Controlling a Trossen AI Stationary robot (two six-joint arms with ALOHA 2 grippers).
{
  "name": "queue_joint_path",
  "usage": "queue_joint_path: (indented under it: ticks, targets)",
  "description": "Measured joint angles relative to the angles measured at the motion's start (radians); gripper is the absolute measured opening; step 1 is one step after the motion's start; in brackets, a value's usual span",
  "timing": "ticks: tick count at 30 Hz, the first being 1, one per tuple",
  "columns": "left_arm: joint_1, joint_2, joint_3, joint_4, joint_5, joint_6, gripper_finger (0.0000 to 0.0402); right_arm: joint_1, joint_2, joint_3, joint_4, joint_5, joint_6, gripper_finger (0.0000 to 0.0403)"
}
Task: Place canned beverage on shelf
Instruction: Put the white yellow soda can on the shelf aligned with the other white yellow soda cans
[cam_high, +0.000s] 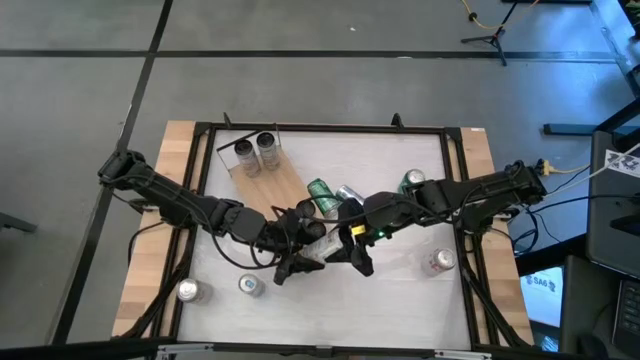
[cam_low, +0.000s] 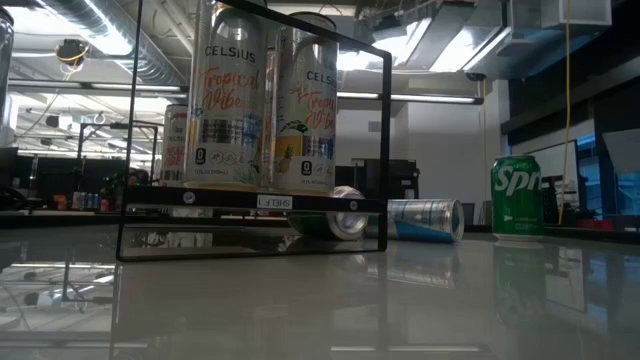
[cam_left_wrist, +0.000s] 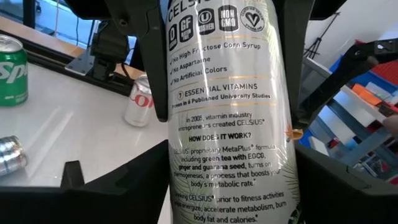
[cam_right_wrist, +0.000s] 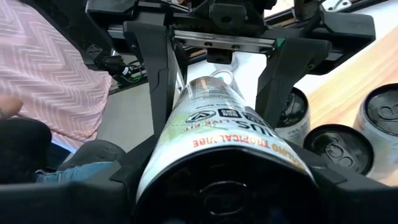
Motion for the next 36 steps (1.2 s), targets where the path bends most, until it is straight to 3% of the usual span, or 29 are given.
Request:
queue_joint_path:
  ticks: [14,36]
  targets:
    - [0.011,0.118,0.002,0.15,0.117,-0.048,0.0282,0.004,0.002,-0.001,-0.059,-0.081,0.028,0.0255]
    - [0.037,0.191,0.002,0.204,0.164,-0.118,0.0262,0.004,0.001,-0.002,-0.135,-0.11,0.058,0.0255]
